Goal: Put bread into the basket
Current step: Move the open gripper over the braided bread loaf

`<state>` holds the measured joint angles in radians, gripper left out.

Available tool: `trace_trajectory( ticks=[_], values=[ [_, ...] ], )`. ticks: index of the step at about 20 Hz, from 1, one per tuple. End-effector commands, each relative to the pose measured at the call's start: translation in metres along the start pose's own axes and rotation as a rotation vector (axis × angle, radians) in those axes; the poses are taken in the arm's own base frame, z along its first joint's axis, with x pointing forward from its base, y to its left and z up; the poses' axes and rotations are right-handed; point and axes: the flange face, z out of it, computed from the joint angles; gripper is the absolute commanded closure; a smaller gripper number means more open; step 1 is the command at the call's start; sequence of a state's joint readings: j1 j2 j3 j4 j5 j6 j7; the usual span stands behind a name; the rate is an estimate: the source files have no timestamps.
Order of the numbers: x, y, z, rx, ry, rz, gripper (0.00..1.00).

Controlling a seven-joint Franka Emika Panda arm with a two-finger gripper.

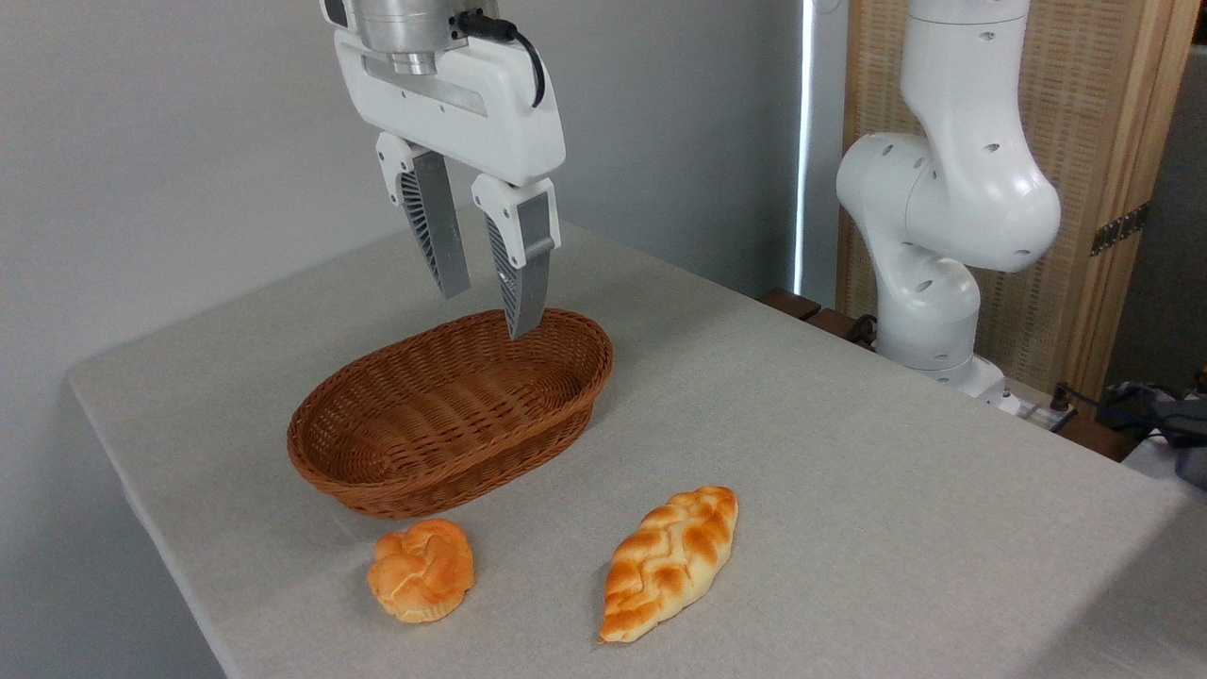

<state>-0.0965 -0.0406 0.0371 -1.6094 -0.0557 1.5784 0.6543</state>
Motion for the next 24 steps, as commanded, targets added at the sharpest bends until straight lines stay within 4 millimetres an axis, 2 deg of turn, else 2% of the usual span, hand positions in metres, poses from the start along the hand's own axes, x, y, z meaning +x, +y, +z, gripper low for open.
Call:
trace_trajectory(
  ticks=[1,6,10,12,15,17,21,24],
  values=[
    [-0.026,0.005,-0.007,-0.061,-0.018,-0.024,0.0],
    [-0.028,0.0,-0.007,-0.057,-0.007,-0.033,0.0],
    [-0.027,0.004,-0.003,-0.059,-0.01,-0.023,0.0],
    [-0.043,0.011,-0.005,-0.009,0.048,0.005,0.0],
    [-0.07,0.02,0.006,0.036,0.111,-0.003,0.0],
    [-0.093,0.005,0.013,0.032,0.103,-0.052,0.0],
    [-0.101,-0.01,0.026,0.052,0.116,-0.067,0.0],
    [-0.104,-0.013,0.054,0.063,0.123,-0.069,0.0]
  ],
)
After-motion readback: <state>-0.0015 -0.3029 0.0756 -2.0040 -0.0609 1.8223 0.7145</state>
